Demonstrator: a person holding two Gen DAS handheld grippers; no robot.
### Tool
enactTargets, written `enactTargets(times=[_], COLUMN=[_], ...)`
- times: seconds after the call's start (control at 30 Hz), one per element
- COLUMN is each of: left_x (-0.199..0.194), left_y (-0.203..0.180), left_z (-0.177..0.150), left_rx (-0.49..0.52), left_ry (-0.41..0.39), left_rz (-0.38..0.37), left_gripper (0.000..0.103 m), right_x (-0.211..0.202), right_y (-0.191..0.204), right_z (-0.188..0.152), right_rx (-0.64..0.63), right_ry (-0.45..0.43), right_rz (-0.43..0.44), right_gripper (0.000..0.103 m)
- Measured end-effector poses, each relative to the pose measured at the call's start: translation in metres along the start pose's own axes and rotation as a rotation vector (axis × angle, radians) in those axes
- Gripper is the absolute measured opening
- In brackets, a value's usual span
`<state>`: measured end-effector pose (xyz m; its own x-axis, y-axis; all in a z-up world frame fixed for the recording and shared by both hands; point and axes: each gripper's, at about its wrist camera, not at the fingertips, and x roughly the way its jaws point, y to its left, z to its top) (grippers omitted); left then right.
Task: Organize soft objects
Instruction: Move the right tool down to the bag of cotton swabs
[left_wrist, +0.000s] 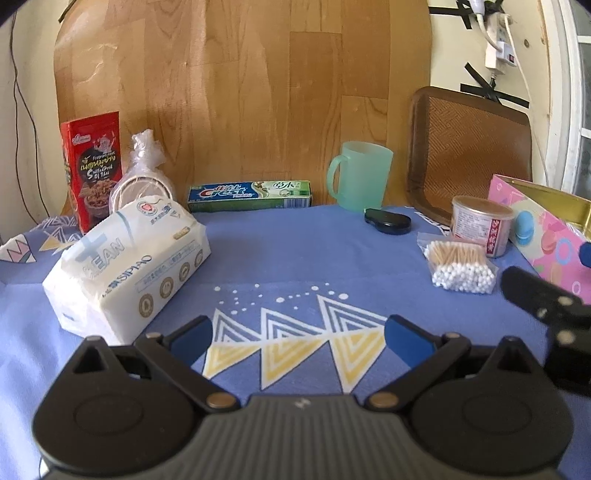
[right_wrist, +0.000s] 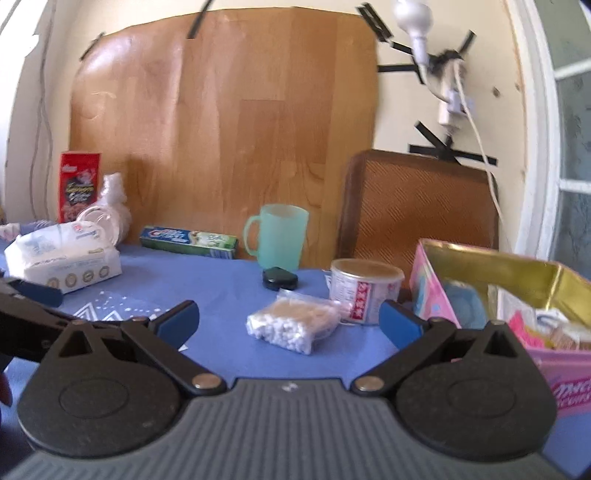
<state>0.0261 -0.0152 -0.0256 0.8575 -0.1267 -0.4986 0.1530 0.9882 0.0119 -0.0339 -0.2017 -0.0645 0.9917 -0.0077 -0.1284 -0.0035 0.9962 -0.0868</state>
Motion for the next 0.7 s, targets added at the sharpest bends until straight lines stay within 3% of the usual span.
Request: enactTargets(times=[0.7], left_x=[0.000], left_y=[-0.001], left_z=[-0.001], left_rx=[0.004], left_ry=[-0.008], left_rz=[0.036], left_gripper=[0.103], right_x=[-0.003], right_y=[0.003], right_z=[0.000], right_rx=[0.001], right_ry=[-0.009], right_rz=[0.017], right_gripper=[0.103])
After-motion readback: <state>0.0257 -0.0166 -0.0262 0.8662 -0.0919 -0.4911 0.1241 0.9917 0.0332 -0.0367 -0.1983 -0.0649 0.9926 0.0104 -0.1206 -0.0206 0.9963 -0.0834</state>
